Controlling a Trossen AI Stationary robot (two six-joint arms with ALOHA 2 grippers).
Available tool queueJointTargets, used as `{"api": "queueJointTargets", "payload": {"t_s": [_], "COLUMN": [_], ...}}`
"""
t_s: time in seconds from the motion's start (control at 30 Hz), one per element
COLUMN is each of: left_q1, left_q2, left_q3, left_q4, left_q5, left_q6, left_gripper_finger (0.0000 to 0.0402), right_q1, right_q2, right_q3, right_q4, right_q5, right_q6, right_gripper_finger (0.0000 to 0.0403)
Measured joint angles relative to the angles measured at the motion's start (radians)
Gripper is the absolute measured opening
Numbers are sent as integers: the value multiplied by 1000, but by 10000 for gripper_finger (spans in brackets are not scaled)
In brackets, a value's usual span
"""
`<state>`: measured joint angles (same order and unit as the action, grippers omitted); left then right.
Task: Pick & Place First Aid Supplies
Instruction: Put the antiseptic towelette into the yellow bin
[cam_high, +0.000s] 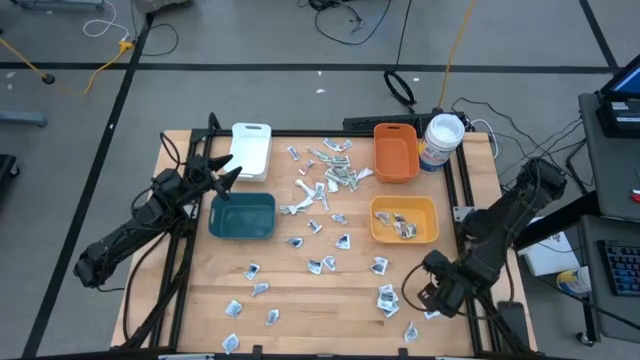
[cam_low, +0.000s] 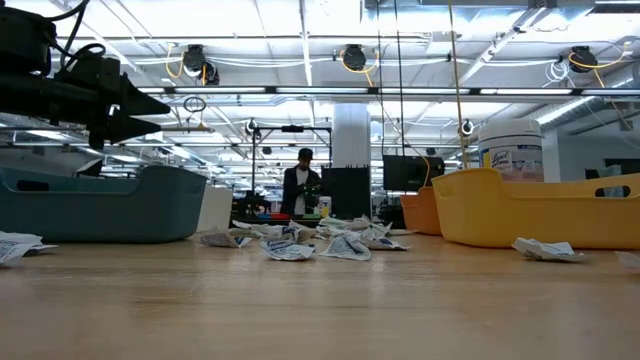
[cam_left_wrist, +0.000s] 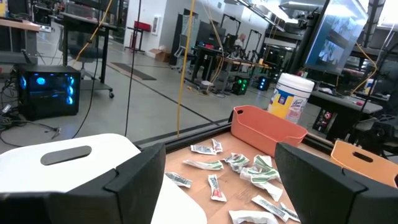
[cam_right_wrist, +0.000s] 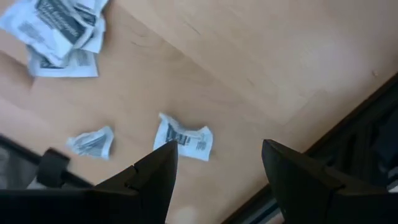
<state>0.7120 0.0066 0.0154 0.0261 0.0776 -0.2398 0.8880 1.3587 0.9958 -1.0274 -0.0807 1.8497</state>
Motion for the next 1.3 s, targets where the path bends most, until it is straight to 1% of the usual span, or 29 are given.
{"api": "queueJointTargets", "payload": {"t_s": [0.4, 0.73, 0.9, 0.97, 1.07, 1.3], "left_q1": [0, 0, 0, 0, 0, 0], "left_q2": [0, 0, 0, 0, 0, 0], "left_q3": [0, 0, 0, 0, 0, 0], "left_q4": [0, 0, 0, 0, 0, 0], "left_q5": [0, 0, 0, 0, 0, 0], "left_q6": [0, 0, 0, 0, 0, 0], "left_gripper_finger": [306, 306, 305, 306, 306, 306], "right_q1": [71, 73, 73, 73, 73, 71], "right_q2": [168, 289, 314, 313, 313, 305], "right_q3": [-1, -1, -23, -27, -27, -28], "right_q4": [188, 223, 309, 327, 328, 327], "right_q5": [5, 2, -4, -4, -4, -24], "right_q6": [52, 46, 43, 49, 49, 30], "right_gripper_finger": [231, 231, 226, 212, 173, 46]}}
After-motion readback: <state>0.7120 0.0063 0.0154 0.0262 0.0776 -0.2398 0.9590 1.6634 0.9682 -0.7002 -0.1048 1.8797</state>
